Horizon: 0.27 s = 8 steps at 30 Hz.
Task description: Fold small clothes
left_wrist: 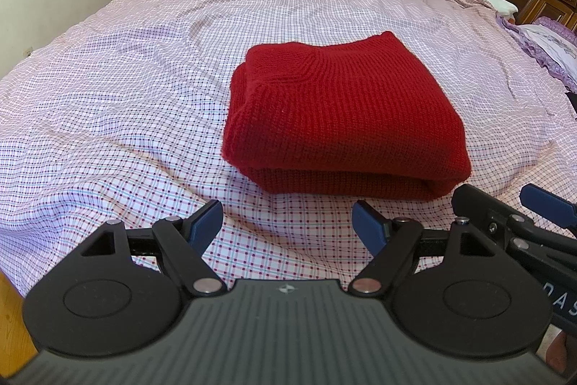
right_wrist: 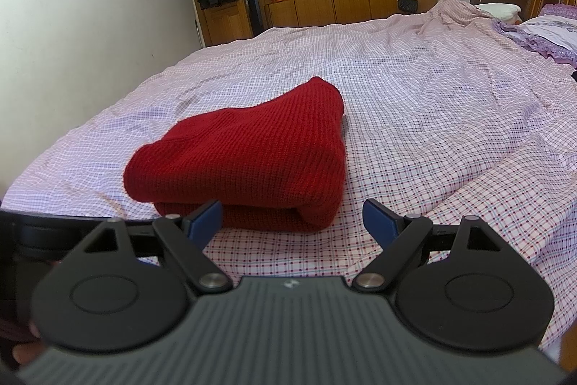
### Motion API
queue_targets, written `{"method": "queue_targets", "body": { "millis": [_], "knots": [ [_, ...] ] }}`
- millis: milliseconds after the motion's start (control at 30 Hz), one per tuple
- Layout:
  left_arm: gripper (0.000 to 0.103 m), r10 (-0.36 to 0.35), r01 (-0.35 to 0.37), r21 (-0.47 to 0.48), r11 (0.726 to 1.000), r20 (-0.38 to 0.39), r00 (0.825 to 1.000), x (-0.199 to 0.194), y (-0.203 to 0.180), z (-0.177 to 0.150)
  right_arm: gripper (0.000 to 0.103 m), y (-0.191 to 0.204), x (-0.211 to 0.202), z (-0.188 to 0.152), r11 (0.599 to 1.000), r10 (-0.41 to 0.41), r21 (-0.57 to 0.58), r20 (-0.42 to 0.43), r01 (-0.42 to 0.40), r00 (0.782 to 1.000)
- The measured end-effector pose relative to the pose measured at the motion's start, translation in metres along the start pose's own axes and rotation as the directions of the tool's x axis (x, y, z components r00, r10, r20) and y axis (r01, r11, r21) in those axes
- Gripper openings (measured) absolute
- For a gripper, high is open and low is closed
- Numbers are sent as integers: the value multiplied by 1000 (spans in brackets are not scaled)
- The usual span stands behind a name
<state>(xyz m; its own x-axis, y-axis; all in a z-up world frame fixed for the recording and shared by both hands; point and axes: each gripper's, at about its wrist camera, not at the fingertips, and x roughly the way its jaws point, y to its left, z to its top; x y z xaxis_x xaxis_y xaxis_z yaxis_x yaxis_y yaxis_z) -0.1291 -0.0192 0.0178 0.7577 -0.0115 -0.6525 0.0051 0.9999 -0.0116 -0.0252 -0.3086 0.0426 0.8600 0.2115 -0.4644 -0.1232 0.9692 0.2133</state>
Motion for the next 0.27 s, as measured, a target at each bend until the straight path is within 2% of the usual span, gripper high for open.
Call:
{"method": "queue_targets", "body": {
  "millis": [267],
  "knots": [
    [83, -2, 2, -4, 1000, -10, 1000, 1, 2, -1, 86, 0, 0, 0, 1000, 1, 0, 0, -1, 1000]
  ]
}}
